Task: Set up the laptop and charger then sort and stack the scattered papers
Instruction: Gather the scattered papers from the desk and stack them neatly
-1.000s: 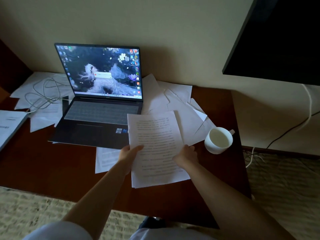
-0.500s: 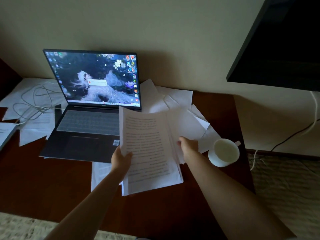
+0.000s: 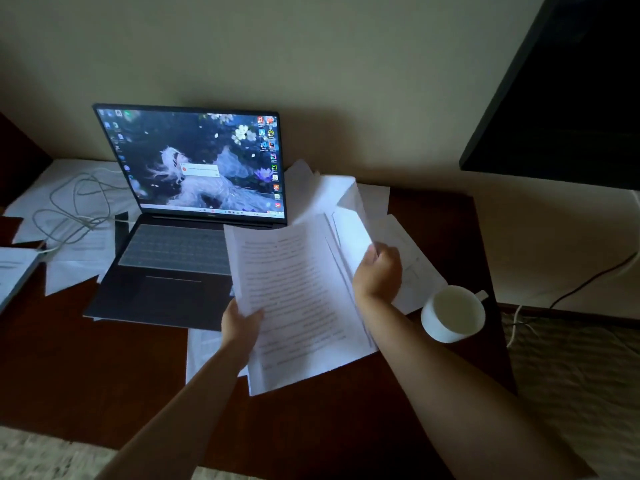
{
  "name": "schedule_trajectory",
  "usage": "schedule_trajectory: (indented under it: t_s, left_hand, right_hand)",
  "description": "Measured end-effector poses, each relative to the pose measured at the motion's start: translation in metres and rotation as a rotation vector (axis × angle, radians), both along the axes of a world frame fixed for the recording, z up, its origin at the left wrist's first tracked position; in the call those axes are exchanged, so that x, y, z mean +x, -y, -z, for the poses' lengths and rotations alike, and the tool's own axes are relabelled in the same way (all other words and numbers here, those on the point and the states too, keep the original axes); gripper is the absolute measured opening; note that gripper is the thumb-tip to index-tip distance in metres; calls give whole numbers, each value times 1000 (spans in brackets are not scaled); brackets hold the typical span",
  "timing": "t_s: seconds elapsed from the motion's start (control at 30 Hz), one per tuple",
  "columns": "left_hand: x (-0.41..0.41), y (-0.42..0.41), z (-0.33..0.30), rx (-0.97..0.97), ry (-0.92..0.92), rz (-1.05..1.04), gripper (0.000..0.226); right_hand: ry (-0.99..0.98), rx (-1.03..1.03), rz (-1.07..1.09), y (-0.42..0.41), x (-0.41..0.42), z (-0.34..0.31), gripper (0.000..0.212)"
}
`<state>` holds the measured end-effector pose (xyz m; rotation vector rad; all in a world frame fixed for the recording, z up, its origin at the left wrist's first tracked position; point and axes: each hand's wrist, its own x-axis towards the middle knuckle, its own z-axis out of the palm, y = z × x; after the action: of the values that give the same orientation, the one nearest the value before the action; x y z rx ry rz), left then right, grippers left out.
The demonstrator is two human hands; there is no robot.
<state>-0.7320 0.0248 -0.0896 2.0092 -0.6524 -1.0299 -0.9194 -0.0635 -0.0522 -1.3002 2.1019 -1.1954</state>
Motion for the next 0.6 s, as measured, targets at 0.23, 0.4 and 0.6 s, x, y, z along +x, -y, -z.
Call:
schedule_trajectory:
  t_s: [0.23, 0.4, 0.6]
  left_hand:
    - [-6, -19, -15, -181, 2, 122, 82]
    - [-5, -35, -7, -67, -78, 110, 30]
    - [-22, -53, -6, -31, -322, -81, 24]
  right_hand:
    - [-380, -507, -470, -33, -10, -23, 50]
    - [-486, -100, -948, -92, -20, 37, 51]
    - [-264, 186, -1249, -128, -31, 45, 35]
